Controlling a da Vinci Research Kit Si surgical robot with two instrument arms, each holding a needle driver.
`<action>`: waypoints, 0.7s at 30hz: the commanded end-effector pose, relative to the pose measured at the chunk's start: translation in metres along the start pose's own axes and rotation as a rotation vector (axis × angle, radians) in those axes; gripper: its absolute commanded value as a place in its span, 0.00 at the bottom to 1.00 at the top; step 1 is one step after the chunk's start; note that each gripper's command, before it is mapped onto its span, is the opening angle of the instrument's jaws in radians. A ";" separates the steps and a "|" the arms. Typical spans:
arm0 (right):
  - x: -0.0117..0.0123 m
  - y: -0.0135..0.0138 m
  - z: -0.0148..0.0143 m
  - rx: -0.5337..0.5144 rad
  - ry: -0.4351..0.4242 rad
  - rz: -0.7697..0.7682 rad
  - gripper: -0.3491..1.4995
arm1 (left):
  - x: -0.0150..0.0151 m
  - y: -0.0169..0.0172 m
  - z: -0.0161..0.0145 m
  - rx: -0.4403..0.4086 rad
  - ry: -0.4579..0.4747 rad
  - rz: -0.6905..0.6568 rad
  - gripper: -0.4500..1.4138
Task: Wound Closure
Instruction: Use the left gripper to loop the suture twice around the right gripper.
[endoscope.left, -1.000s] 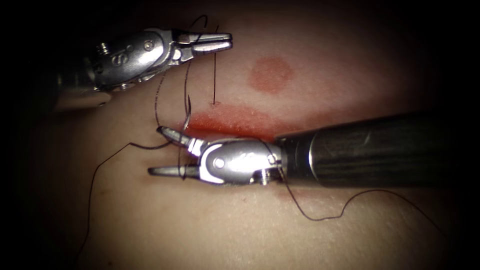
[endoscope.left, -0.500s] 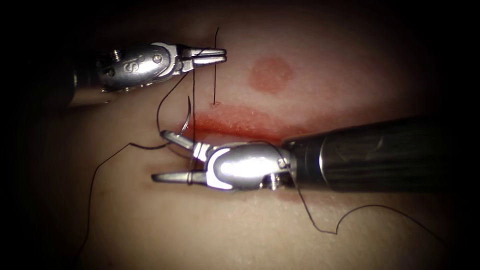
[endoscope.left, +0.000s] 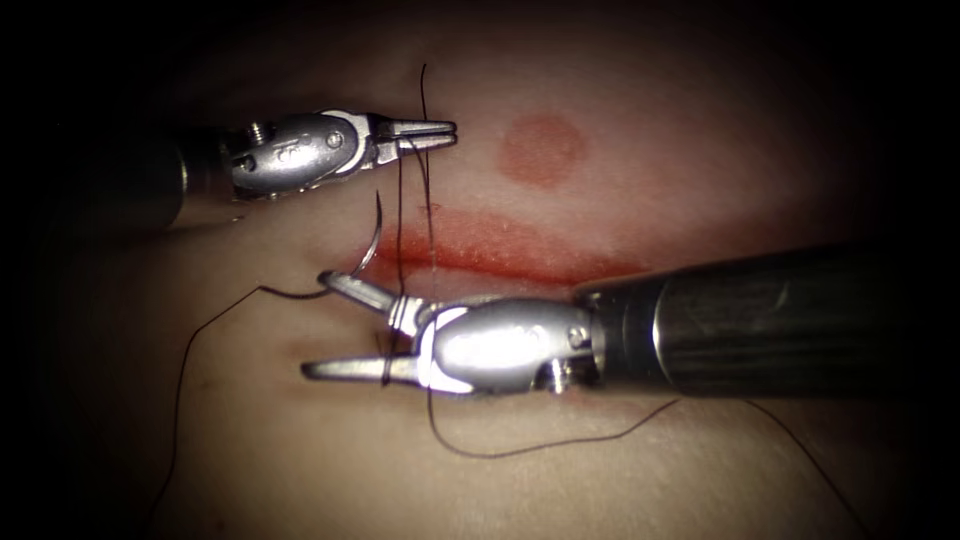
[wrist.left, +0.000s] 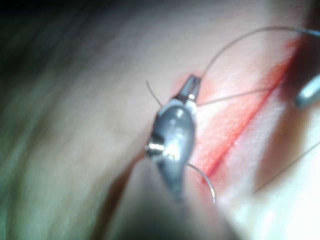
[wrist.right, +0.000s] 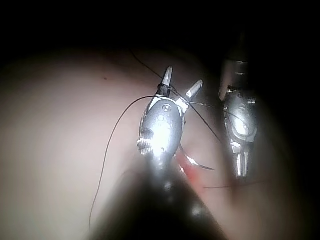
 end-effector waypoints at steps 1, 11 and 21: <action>-0.0005 -0.0004 0.0005 -0.001 0.005 0.002 0.86 | -0.0006 0.0000 0.0008 0.000 0.001 -0.002 0.05; -0.0001 -0.0004 0.0007 -0.005 0.038 0.003 0.86 | -0.0016 0.0006 0.0023 -0.018 -0.004 -0.001 0.05; 0.0009 0.0006 -0.0005 -0.076 0.116 0.020 0.83 | -0.0057 0.0040 0.0025 -0.033 -0.019 -0.042 0.05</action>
